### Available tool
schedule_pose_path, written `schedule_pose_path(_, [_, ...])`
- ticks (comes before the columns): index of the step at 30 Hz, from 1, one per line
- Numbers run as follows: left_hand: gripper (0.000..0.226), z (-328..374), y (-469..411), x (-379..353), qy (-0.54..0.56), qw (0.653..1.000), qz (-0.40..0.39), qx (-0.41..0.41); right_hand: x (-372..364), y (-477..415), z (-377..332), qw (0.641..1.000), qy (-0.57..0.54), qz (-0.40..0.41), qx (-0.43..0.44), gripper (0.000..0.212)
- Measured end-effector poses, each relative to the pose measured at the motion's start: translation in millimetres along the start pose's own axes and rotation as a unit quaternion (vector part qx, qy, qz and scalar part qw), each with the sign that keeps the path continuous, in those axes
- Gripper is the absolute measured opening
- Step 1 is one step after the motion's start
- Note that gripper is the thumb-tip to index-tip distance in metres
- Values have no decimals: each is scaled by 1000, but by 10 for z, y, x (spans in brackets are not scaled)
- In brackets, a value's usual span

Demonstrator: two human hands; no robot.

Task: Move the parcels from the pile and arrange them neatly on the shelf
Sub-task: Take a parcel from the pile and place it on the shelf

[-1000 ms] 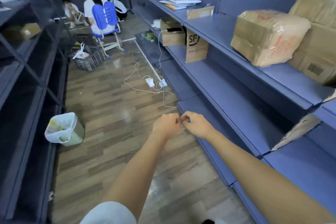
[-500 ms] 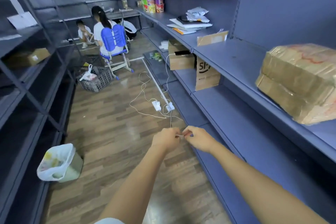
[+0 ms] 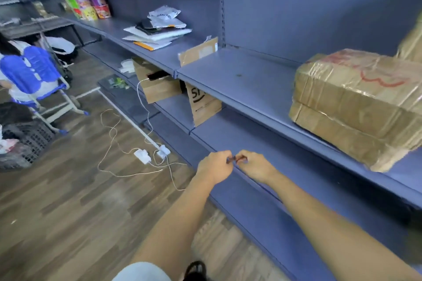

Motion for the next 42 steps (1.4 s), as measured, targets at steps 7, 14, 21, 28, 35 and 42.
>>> schedule_pose_path(7, [33, 235, -655, 156, -40, 984, -85, -154, 205, -137, 124, 981, -52, 133, -131, 29])
schedule_pose_path(14, [32, 740, -718, -1, -48, 944, -145, -291, 299, 346, 230, 924, -124, 282, -226, 26])
schedule_pose_path(21, [28, 996, -521, -214, -23, 922, -171, -347, 319, 788, 460, 880, -152, 337, -299, 28])
schedule_pose_path(28, [17, 1087, -851, 484, 176, 930, -29, -320, 413, 746, 506, 871, -177, 361, -284, 22])
schedule_pose_path(35, [15, 1338, -1246, 874, 289, 915, 29, -281, 792, 606, 218, 897, -171, 362, -187, 26])
schedule_pose_path(42, [33, 1687, -1543, 993, 302, 922, 20, -242, 1058, 486, -42, 912, -180, 345, -127, 28])
Point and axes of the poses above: each hand's wrist, its own y-axis away from the middle knuckle, its own x-axis out of the back of the hand, z = x × y, the point moved 6 cm from there along -y, towards the middle knuckle, and after that the axes turned 3 degrees about -y, right-handed, at the moved point
